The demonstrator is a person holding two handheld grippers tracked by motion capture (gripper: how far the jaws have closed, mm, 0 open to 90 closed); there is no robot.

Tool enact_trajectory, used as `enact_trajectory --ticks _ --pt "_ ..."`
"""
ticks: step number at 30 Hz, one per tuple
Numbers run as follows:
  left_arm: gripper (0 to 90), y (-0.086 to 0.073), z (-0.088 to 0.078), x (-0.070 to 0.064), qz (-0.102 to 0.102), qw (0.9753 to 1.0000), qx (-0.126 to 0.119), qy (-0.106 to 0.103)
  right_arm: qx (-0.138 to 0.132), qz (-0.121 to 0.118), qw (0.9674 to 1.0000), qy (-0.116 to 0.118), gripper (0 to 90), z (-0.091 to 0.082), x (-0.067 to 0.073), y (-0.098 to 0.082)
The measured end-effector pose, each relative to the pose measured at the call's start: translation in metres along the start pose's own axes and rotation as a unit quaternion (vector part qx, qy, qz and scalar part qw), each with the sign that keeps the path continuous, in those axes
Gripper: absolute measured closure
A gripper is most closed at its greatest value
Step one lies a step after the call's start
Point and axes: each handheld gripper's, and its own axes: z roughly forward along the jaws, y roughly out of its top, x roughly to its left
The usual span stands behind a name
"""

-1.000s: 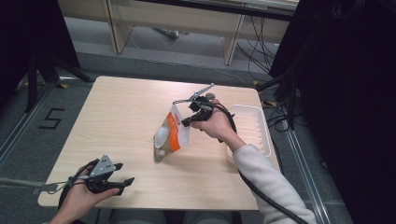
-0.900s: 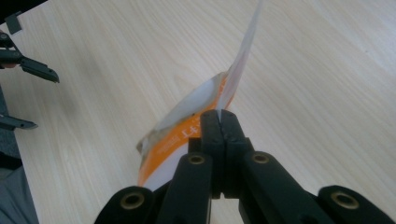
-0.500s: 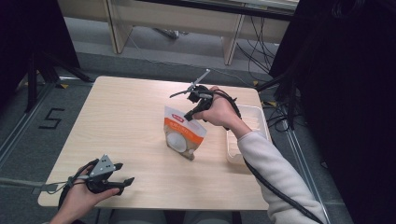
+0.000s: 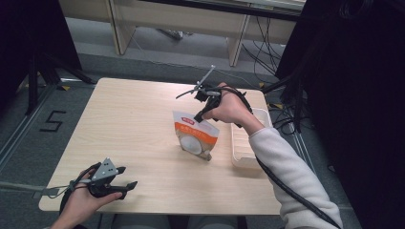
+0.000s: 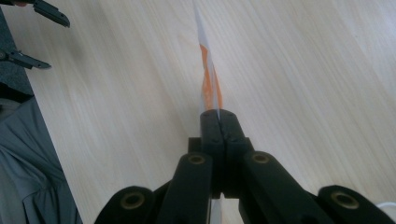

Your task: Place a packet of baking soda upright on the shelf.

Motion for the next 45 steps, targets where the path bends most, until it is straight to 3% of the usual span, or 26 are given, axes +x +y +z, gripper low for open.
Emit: enact_trajectory --ticks 8,10,12,16,18,27,45 --pt "30.6 0.000 0.001 -0.001 -0.009 0.9999 -0.007 0.004 0.019 0.003 0.9998 -0.001 90.0 -0.016 -0.003 0.002" --pt "30.6 0.000 0.000 0.000 -0.004 1.0000 -0.002 0.000 0.021 -0.007 0.9998 -0.001 90.0 -0.020 -0.005 0.002" --pt "30.6 0.000 0.001 -0.001 -0.011 0.9999 -0.009 0.002 0.023 -0.008 0.9997 -0.001 90.0 -0.024 -0.007 0.001" --pt "30.6 0.000 0.000 0.000 -0.001 1.0000 -0.002 0.000 0.019 -0.009 0.9998 0.002 90.0 -0.033 -0.014 -0.003" --pt "30.5 0.000 0.002 -0.002 -0.016 0.9998 -0.013 0.001 0.014 -0.008 0.9998 0.008 90.0 -0.038 -0.017 -0.006" --pt "30.5 0.000 0.002 -0.001 -0.015 0.9998 -0.011 0.002 0.004 -0.024 0.9996 0.016 90.0 -0.055 -0.036 -0.020" --pt "30.5 0.000 0.002 -0.001 -0.010 0.9999 -0.010 0.004 -0.014 -0.023 0.9996 -0.002 90.0 -0.091 -0.062 -0.046"
